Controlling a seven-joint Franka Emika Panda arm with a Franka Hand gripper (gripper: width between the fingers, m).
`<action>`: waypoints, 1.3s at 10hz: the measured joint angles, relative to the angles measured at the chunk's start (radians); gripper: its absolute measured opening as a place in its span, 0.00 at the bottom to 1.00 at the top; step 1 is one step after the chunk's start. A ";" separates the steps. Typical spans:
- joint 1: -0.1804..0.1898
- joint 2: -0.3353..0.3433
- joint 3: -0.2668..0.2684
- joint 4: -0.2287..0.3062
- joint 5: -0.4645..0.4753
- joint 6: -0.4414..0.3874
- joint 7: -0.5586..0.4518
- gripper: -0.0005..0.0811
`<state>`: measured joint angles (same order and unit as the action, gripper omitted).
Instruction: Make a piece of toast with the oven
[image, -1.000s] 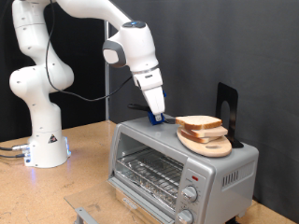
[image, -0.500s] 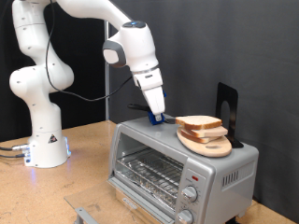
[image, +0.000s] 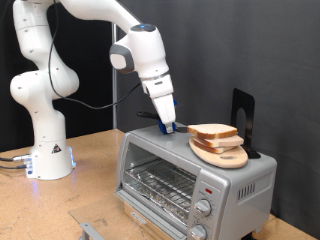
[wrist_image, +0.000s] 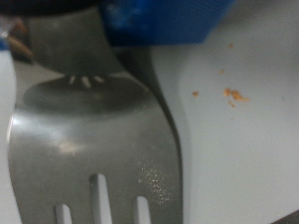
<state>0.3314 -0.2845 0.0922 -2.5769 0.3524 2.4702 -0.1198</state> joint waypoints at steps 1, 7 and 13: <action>0.000 0.000 0.000 0.000 0.000 0.001 0.000 0.99; 0.000 -0.001 0.001 -0.002 0.001 0.004 0.000 0.67; 0.000 -0.002 0.001 -0.002 0.006 0.005 -0.005 0.48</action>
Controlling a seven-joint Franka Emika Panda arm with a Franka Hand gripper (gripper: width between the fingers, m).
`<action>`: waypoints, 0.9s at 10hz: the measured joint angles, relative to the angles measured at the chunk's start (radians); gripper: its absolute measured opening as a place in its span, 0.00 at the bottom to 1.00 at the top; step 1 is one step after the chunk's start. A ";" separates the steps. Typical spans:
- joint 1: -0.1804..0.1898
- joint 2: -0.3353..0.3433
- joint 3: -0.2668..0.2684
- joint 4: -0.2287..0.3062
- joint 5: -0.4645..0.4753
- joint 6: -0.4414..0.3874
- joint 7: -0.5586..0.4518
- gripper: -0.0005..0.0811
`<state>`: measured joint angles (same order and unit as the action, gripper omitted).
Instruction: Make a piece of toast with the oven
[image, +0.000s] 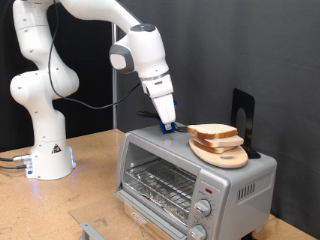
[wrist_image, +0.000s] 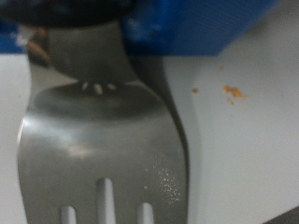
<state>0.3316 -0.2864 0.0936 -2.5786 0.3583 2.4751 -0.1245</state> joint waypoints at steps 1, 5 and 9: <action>0.000 -0.003 -0.001 0.000 0.021 0.000 -0.018 0.48; 0.000 -0.084 -0.025 0.014 0.091 -0.066 -0.132 0.48; -0.003 -0.106 -0.031 -0.015 0.167 0.059 -0.055 0.48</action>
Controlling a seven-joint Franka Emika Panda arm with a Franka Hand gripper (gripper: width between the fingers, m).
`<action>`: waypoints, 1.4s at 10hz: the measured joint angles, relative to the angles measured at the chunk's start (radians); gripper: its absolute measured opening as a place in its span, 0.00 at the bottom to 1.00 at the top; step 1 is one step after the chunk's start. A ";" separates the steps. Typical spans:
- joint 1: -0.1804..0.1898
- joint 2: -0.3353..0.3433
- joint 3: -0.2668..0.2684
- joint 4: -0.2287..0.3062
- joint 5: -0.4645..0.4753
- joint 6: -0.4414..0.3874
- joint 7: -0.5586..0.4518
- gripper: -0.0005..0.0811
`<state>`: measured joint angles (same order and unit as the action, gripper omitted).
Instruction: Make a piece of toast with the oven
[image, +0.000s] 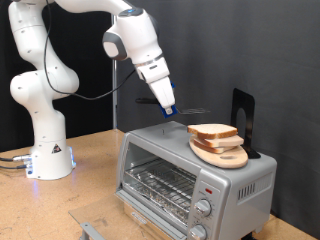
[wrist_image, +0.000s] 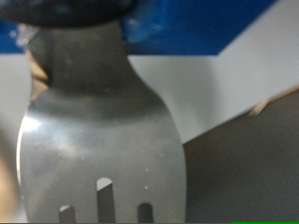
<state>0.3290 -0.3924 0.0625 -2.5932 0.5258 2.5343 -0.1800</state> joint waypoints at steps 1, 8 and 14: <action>-0.004 -0.007 -0.002 -0.025 0.049 0.088 0.041 0.48; -0.123 -0.107 -0.155 -0.074 0.082 0.002 -0.014 0.48; -0.208 -0.201 -0.194 -0.167 -0.002 -0.054 -0.081 0.48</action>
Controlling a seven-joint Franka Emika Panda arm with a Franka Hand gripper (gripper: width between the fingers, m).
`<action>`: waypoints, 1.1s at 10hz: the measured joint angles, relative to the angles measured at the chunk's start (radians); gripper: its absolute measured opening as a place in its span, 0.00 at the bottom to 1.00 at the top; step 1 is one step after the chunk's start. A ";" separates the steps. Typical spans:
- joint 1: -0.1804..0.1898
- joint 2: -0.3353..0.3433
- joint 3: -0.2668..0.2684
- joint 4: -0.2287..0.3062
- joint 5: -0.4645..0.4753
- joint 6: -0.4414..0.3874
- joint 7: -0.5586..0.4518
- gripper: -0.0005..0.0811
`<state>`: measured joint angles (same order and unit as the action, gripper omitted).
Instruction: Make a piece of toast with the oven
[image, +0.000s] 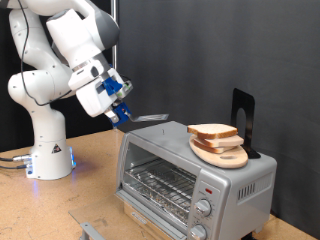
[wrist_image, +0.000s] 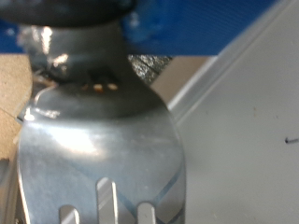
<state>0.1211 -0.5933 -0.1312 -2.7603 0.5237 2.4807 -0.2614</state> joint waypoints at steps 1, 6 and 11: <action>-0.007 -0.001 0.000 -0.003 -0.003 0.000 0.000 0.48; -0.008 0.068 0.006 0.012 -0.019 0.010 0.031 0.48; 0.014 0.221 0.038 0.088 -0.010 0.109 0.033 0.48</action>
<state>0.1349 -0.3718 -0.0929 -2.6720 0.5141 2.5896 -0.2279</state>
